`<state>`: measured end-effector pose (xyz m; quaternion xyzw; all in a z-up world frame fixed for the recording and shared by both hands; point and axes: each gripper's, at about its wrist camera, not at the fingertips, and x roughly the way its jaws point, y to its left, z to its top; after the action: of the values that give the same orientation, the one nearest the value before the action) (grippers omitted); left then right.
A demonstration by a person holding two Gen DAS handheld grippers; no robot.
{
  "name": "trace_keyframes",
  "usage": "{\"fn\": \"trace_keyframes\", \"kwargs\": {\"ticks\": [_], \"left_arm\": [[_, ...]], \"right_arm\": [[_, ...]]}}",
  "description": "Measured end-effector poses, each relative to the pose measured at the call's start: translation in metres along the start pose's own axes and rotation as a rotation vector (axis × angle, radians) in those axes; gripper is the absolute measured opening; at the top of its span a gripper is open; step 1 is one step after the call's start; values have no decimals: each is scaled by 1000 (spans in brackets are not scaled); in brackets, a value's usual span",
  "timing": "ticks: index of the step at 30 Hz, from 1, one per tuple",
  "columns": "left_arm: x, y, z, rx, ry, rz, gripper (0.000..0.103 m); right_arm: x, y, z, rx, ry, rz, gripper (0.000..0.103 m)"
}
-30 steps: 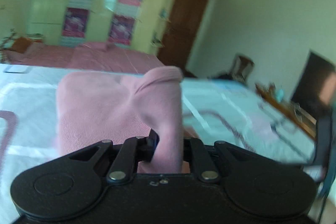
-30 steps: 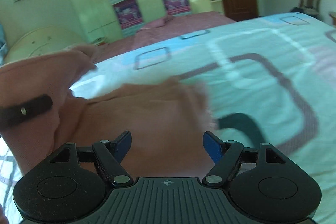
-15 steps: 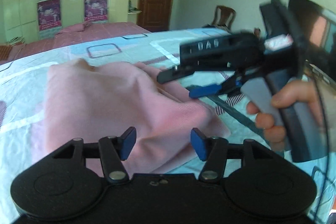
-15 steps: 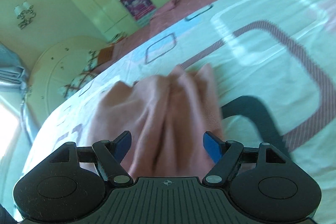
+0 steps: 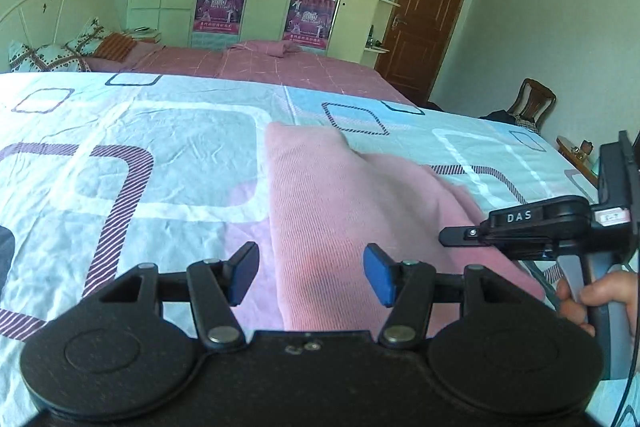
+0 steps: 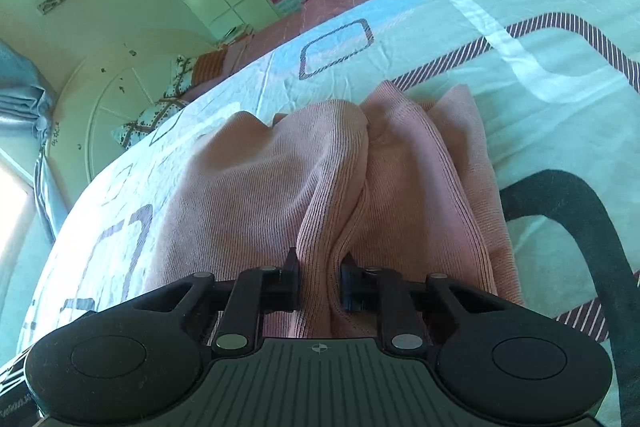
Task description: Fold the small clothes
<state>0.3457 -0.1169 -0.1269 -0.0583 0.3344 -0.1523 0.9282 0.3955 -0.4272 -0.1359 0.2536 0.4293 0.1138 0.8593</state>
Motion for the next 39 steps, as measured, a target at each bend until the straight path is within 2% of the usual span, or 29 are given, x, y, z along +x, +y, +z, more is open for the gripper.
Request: {"fn": "trace_keyframes", "kwargs": {"ticks": [2, 6, 9, 11, 13, 14, 17, 19, 22, 32, 36, 39], "left_arm": [[3, 2, 1, -9, 12, -18, 56], [-3, -5, -1, 11, 1, -63, 56], [4, -13, -5, 21, 10, -91, 56], [14, -15, -11, 21, 47, -106, 58], [25, -17, -18, 18, 92, -108, 57], [29, -18, -21, 25, 101, -97, 58], [33, -13, -24, 16, 119, -96, 59], [34, -8, -24, 1, 128, -100, 61], [34, -4, -24, -15, 136, -108, 61], [35, -5, -23, -20, 140, -101, 63], [35, -9, -23, -5, 135, -84, 63], [35, -10, -23, 4, 132, -70, 62]], "right_arm": [[-5, 6, 1, -41, -32, -24, 13], [-39, 25, 8, -195, -184, -86, 12], [-59, 21, 1, -250, -246, -164, 12], [-55, 5, -6, -217, -217, -212, 12], [-38, -16, -12, -138, -119, -206, 12], [-32, -21, -14, -119, -104, -198, 12], [-39, -23, -15, -77, -121, -176, 13], [-49, -27, -12, -34, -115, -133, 20], [-68, -33, -17, -4, -96, -104, 25], [-96, -47, -55, 56, -63, -106, 26], [-96, -51, -64, 67, -29, -112, 26], [-97, -45, -61, 73, -56, -84, 25]]}}
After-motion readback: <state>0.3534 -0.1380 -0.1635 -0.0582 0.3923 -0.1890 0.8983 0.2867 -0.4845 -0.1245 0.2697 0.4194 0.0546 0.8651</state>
